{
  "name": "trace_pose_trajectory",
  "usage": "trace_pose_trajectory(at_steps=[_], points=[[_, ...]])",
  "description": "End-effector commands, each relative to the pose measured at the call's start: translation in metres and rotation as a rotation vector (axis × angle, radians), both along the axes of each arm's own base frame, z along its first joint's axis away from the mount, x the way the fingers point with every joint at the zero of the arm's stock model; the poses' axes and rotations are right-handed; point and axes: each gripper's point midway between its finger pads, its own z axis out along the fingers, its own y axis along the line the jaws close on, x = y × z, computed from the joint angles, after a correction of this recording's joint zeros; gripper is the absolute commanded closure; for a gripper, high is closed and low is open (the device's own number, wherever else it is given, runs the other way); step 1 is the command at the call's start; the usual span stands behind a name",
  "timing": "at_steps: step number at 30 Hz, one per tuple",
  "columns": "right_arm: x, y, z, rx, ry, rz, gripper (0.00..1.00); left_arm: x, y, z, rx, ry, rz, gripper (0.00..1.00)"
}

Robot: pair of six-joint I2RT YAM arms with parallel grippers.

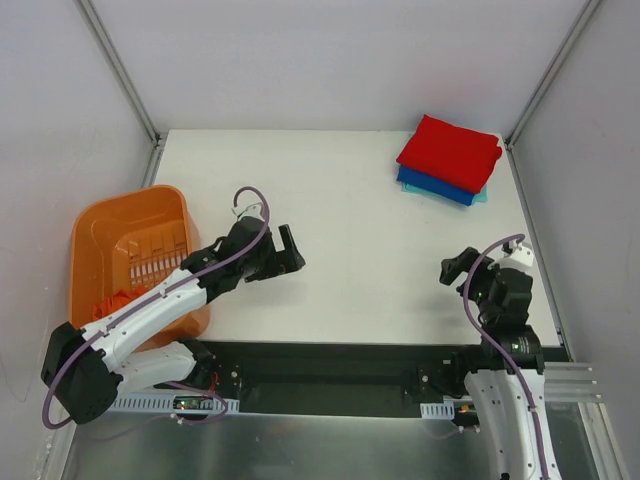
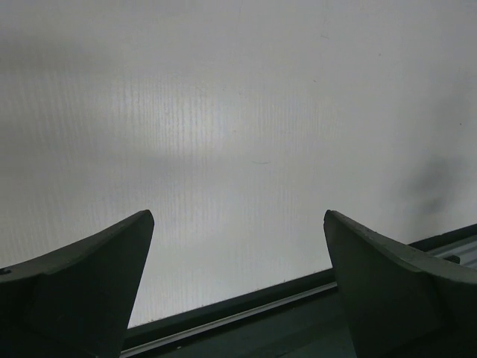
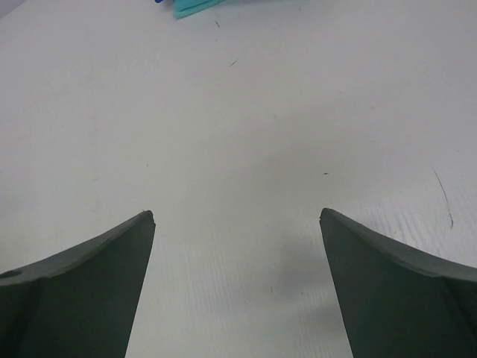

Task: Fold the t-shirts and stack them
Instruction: Grab the tshirt from the pile

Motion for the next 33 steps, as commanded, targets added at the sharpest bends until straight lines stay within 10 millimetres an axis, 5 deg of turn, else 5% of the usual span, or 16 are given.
trace_pose_trajectory(at_steps=[1, 4, 8, 14, 18, 24, 28, 33], points=[[0.002, 0.005, 0.014, 0.023, -0.051, 0.014, 0.03, 0.007, -0.007, 0.028, 0.004, -0.094, -0.08, 0.01], [0.0, 0.007, 0.016, 0.031, -0.049, 0.025, 0.03, 0.021, -0.004, 0.068, 0.035, -0.207, -0.093, 0.01], [-0.001, 0.009, 0.013, 0.03, -0.019, 0.04, 0.03, 0.048, 0.043, 0.123, 0.13, -0.342, 0.102, 0.01], [0.001, 0.016, 0.008, 0.041, 0.02, 0.074, 0.03, 0.068, 0.113, 0.144, 0.112, -0.299, 0.312, 0.01], [0.002, 0.015, 0.007, 0.036, 0.035, 0.076, 0.03, 0.052, 0.179, 0.133, 0.272, -0.191, 0.574, 0.01], [0.003, 0.015, 0.006, 0.034, 0.036, 0.077, 0.03, -0.016, 0.284, 0.1, 0.475, 0.073, 1.05, 0.01], [0.006, 0.02, 0.005, 0.049, 0.033, 0.099, 0.03, -0.045, 0.315, 0.052, 0.455, 0.283, 1.232, 0.01], [0.008, 0.022, -0.002, 0.048, 0.063, 0.107, 0.03, -0.053, 0.316, -0.006, 0.345, 0.41, 1.342, 0.01]])
